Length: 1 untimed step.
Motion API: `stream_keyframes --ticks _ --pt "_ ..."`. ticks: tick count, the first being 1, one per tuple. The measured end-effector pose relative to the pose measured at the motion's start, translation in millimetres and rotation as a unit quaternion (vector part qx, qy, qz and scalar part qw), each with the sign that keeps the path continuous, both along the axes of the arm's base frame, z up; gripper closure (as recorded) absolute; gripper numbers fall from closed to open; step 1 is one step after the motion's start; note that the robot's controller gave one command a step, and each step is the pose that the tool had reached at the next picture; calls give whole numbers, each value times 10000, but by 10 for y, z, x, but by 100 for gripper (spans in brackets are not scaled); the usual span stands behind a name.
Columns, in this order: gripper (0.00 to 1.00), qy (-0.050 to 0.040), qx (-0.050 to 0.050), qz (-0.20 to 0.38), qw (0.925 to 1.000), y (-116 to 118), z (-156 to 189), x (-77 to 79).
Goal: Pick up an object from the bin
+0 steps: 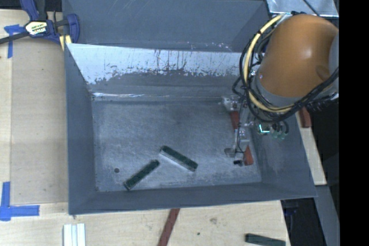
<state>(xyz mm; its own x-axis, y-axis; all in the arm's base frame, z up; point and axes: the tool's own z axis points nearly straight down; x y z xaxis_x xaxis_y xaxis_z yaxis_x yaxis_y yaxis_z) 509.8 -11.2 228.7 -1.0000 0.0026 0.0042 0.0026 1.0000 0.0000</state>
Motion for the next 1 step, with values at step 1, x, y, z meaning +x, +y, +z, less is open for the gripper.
stream_keyframes --ticks 1 --pt "100 -39 -1 2 10000 0 35 16"
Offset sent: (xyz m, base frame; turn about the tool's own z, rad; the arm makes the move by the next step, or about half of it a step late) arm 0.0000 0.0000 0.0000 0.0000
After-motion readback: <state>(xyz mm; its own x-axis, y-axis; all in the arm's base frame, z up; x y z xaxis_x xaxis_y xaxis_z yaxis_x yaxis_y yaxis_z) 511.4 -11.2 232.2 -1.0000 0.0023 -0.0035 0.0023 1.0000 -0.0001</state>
